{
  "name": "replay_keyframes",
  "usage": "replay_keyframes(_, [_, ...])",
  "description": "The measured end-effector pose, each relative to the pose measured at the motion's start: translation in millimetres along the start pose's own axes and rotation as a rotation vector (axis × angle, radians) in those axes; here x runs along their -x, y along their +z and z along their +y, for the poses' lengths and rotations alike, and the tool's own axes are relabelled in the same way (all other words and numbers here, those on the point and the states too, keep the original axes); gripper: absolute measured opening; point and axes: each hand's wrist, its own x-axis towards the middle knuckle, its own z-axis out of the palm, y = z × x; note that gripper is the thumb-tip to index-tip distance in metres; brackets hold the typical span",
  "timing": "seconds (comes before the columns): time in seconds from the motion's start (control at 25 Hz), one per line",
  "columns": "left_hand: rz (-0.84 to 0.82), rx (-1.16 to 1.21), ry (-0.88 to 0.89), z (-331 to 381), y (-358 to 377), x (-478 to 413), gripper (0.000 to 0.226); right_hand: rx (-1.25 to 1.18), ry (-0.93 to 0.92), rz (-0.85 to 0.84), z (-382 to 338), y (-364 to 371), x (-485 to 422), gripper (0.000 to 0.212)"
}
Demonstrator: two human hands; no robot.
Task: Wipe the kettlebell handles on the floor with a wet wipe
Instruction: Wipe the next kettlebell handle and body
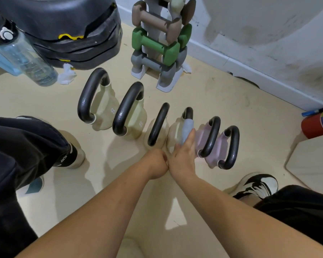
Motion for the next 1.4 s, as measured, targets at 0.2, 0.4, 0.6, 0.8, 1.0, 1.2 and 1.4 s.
replay_keyframes(0.2, [0.027, 0.022, 0.003, 3, -5, -1, 0.019, 0.061, 0.0, 0.079, 2, 1, -20, 0.079])
replay_keyframes(0.4, [0.055, 0.125, 0.052, 24, -13, -13, 0.017, 0.247, -0.049, 0.189, -27, -3, -75, 0.049])
replay_keyframes(0.6, [0.055, 0.166, 0.03, 36, -18, -21, 0.032, 0.751, 0.043, -0.087, -67, -17, -136, 0.029])
replay_keyframes(0.8, [0.071, 0.178, 0.002, 34, -20, -22, 0.036, 0.977, -0.062, -0.259, -80, -24, -146, 0.009])
replay_keyframes(1.0, [0.033, 0.111, 0.069, 34, -17, -14, 0.016, 1.05, -0.565, -0.042, -34, -27, -91, 0.028])
replay_keyframes(1.2, [-0.078, -0.187, -0.064, 12, -13, -5, 0.03, 1.16, -0.958, -0.206, 26, -43, -45, 0.031])
replay_keyframes(1.4, [0.05, 0.043, 0.053, 26, -15, -6, 0.016, 0.984, -0.937, -0.177, 14, -39, -57, 0.037])
